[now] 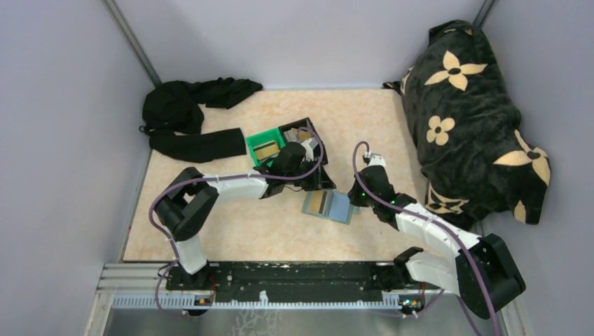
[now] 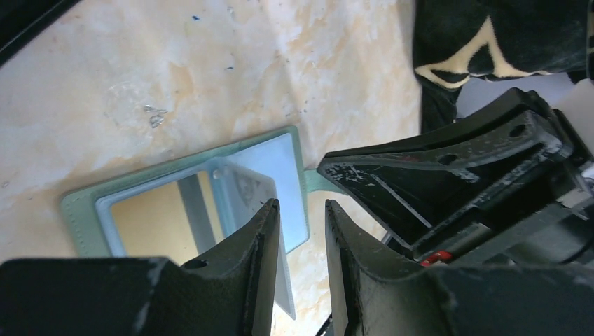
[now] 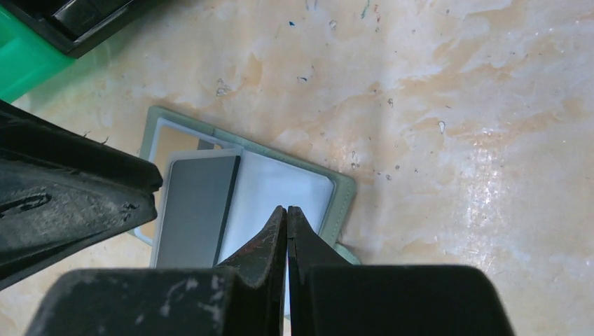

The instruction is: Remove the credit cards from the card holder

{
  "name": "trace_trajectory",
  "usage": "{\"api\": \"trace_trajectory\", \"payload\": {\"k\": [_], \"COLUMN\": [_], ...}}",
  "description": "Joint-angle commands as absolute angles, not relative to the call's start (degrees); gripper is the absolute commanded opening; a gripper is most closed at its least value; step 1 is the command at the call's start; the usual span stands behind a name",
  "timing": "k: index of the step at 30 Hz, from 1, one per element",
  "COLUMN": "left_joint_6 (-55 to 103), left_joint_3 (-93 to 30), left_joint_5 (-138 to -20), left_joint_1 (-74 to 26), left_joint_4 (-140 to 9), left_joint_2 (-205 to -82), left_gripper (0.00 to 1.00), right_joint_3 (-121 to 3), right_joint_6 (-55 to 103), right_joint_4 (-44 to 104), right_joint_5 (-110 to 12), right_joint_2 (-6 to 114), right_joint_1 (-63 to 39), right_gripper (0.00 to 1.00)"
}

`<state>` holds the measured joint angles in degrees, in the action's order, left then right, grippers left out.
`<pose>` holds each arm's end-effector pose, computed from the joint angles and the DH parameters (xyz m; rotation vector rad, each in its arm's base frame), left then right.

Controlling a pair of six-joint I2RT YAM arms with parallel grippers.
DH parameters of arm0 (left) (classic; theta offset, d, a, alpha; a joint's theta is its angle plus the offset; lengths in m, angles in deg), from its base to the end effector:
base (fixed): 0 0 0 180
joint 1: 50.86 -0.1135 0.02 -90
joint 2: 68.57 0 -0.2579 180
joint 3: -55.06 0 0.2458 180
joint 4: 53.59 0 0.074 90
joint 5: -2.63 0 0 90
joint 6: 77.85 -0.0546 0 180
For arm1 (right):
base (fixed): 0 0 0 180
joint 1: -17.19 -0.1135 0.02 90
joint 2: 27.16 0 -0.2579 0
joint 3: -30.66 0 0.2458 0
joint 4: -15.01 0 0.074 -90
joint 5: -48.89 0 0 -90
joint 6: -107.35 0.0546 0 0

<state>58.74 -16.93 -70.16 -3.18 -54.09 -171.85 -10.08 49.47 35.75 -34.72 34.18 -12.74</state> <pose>0.2550 -0.3041 0.1704 0.2227 2.3731 -1.2136 0.1960 0.1058 0.1686 0.1031 2.3230 0.4305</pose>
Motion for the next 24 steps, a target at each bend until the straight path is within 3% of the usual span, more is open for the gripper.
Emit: {"api": "trace_trajectory", "payload": {"k": [1, 11, 17, 24], "left_joint_6": [58.1, 59.4, 55.2, 55.5], "left_joint_3": [-18.1, -20.1, -19.3, -14.3], "left_joint_5": [-68.7, -62.3, -69.1, -70.8], "left_joint_1": [-1.9, 2.7, 2.7, 0.5], "left_joint_4": [-54.4, -49.6, -54.3, -54.5], "left_joint_2": [-171.2, -178.7, -173.3, -171.1], "left_gripper": [0.37, 0.42, 0.42, 0.42], "right_joint_3": [-9.5, -11.0, -11.5, -8.1], "right_joint_6": [50.0, 50.1, 50.0, 51.7], "right_joint_4": [34.9, 39.3, 40.1, 33.6], "right_joint_5": [-34.6, -33.0, -32.4, -38.6], "right_joint_2": [33.8, 29.7, 28.4, 35.5], "right_joint_1": [-11.5, -9.7, -9.5, -9.6], "right_gripper": [0.00, 0.00, 0.00, 0.00]}}
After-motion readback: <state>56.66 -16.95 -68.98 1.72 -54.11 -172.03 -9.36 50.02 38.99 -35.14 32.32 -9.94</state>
